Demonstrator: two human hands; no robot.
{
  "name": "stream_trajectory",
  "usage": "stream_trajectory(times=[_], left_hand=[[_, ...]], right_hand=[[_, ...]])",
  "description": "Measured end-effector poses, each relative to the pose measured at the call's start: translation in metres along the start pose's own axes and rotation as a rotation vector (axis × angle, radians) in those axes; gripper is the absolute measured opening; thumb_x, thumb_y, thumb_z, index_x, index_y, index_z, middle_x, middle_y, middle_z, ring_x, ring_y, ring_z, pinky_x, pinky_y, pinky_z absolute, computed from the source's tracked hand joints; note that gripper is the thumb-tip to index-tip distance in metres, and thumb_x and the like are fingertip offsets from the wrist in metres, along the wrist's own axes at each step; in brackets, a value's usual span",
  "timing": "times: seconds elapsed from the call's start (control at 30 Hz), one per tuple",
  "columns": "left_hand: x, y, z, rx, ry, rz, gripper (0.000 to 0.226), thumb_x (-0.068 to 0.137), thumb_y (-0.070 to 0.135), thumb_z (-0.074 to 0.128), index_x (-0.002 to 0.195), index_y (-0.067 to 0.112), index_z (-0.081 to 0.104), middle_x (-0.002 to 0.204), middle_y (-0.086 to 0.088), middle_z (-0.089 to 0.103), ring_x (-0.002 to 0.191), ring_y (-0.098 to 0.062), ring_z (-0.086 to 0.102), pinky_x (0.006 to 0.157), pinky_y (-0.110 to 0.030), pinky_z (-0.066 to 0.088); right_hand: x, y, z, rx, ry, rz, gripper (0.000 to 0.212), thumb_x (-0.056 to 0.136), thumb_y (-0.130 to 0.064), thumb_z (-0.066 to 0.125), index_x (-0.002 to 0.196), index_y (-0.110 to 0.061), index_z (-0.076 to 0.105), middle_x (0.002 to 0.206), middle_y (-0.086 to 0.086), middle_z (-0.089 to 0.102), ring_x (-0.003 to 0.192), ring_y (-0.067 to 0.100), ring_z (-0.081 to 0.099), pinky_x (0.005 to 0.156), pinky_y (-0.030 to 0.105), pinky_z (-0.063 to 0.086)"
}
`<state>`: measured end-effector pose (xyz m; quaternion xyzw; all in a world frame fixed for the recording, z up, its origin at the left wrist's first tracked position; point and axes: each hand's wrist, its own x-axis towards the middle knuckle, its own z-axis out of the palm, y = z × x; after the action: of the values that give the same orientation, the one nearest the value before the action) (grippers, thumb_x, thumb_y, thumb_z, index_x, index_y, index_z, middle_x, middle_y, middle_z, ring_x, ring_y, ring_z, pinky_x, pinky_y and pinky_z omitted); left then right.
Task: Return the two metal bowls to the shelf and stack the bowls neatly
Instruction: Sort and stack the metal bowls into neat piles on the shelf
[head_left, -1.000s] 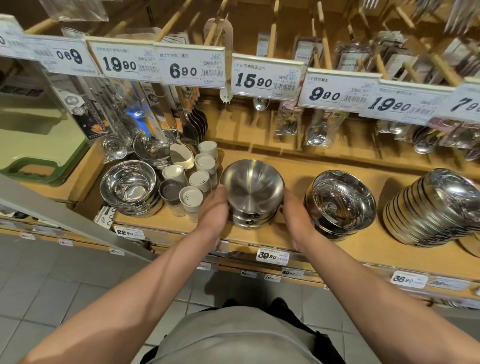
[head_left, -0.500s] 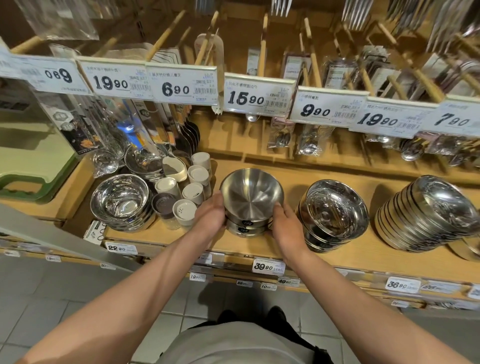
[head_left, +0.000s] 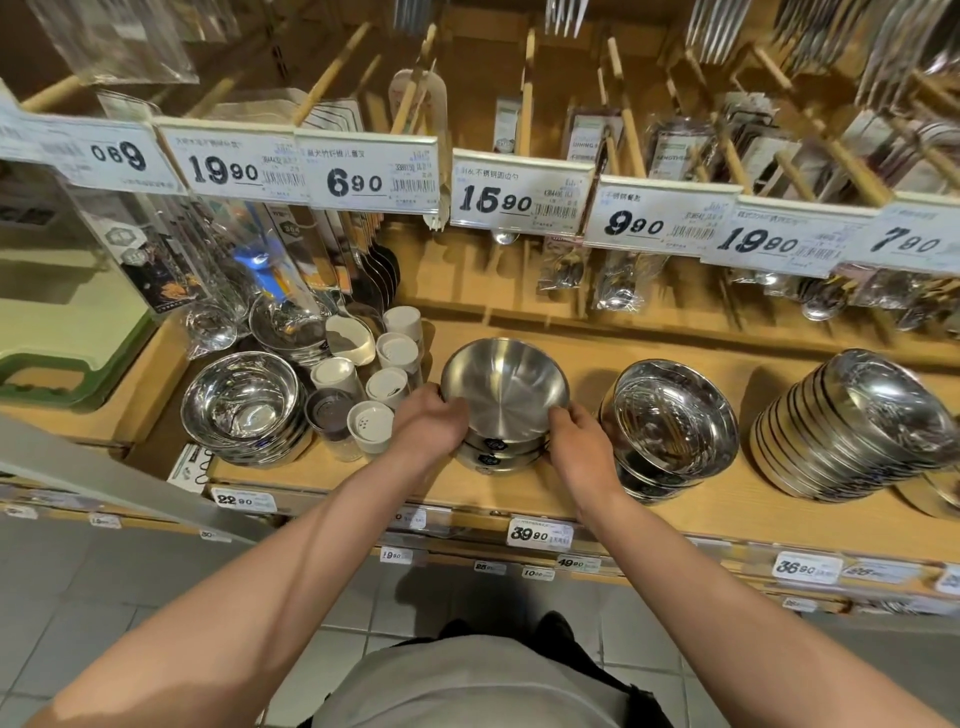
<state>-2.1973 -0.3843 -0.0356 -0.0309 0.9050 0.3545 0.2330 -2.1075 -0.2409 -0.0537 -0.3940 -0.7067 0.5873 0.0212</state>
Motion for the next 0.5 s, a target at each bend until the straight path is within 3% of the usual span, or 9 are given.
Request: stream_trajectory(times=[0.13,0.23,0.37,0.5], left_hand=[[0.0042,0.0039,-0.0058,0.086,-0.003,-0.018,0.03,0.093,0.026,0.054,0.114,0.01,0.066,0.102,-0.007,0.064,0.088,-0.023,0.055,0.072,-0.032,0.043],[0.0037,0.0027,-0.0055,0.056,-0.007,0.0,0.028,0.092,0.024,0.054,0.112,0.009,0.067,0.104,-0.01,0.069,0.088,-0.024,0.059,0.072,-0.033,0.046],[0.0007,0.0023,-0.0036,-0.086,-0.003,-0.018,0.029,0.089,0.019,0.055,0.114,0.008,0.066,0.108,-0.013,0.069,0.099,-0.031,0.066,0.088,-0.046,0.058],[-0.0016,0.0026,-0.0052,-0.155,-0.029,-0.02,0.032,0.087,0.018,0.056,0.116,0.01,0.065,0.107,-0.014,0.07,0.097,-0.033,0.069,0.087,-0.049,0.06]], right_hand=[[0.0007,-0.0029,0.0014,-0.052,0.042,-0.033,0.021,0.101,-0.03,0.044,0.108,-0.019,0.061,0.089,-0.005,0.063,0.078,0.006,0.055,0.06,0.026,0.037],[0.0004,-0.0032,0.0002,-0.067,0.054,-0.051,0.02,0.101,-0.027,0.045,0.107,-0.018,0.061,0.087,-0.007,0.06,0.078,0.003,0.053,0.063,0.029,0.037],[-0.0014,-0.0027,-0.0004,-0.059,0.064,-0.068,0.019,0.102,-0.027,0.045,0.106,-0.017,0.062,0.09,-0.006,0.062,0.081,0.009,0.055,0.064,0.029,0.038],[-0.0019,-0.0047,-0.0002,-0.043,0.059,-0.065,0.02,0.102,-0.024,0.045,0.107,-0.015,0.062,0.091,-0.003,0.063,0.083,0.012,0.056,0.066,0.032,0.038]])
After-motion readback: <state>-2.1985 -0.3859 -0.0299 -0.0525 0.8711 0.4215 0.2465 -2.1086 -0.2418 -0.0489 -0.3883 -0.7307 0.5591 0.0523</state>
